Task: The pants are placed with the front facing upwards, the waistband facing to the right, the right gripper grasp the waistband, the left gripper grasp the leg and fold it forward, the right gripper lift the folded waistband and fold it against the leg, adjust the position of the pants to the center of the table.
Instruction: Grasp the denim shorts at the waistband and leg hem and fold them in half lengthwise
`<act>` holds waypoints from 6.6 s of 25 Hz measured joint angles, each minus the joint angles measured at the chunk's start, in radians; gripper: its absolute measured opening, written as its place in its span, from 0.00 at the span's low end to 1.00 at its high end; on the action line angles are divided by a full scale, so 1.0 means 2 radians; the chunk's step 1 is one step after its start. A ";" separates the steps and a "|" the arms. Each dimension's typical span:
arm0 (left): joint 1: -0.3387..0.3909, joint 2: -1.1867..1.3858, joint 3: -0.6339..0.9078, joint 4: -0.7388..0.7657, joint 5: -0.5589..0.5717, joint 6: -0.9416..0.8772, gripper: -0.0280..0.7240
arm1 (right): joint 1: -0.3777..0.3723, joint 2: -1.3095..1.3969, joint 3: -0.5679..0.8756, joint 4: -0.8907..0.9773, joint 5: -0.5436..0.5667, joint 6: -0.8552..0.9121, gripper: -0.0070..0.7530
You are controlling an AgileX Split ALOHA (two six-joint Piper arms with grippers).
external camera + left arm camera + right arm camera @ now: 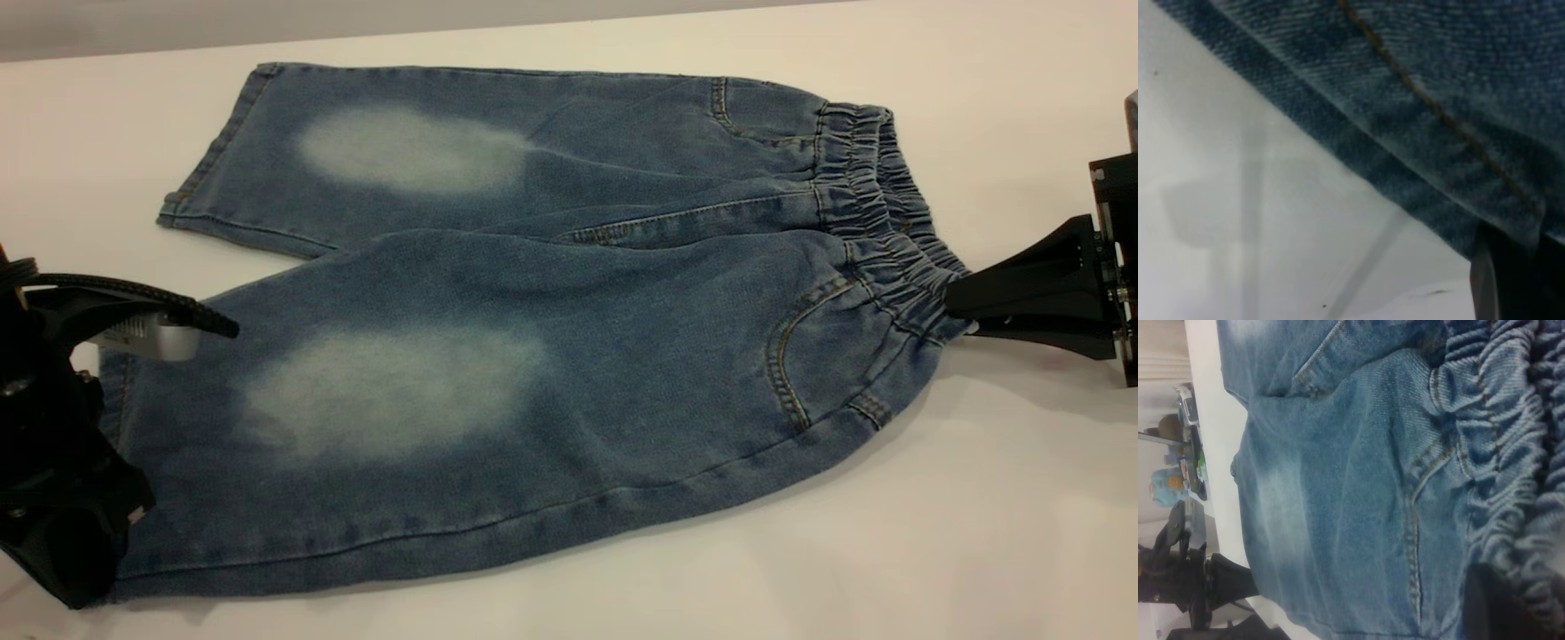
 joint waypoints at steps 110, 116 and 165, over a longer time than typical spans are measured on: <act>0.048 0.056 -0.421 -0.141 -0.101 0.114 0.08 | 0.070 -0.036 -0.339 -0.112 -0.123 0.235 0.05; 0.048 0.056 -0.421 -0.141 -0.103 0.121 0.08 | 0.070 -0.036 -0.339 -0.112 -0.126 0.235 0.09; 0.087 0.100 -0.459 -0.116 -0.145 0.105 0.68 | 0.042 -0.041 -0.340 -0.114 -0.105 0.291 0.78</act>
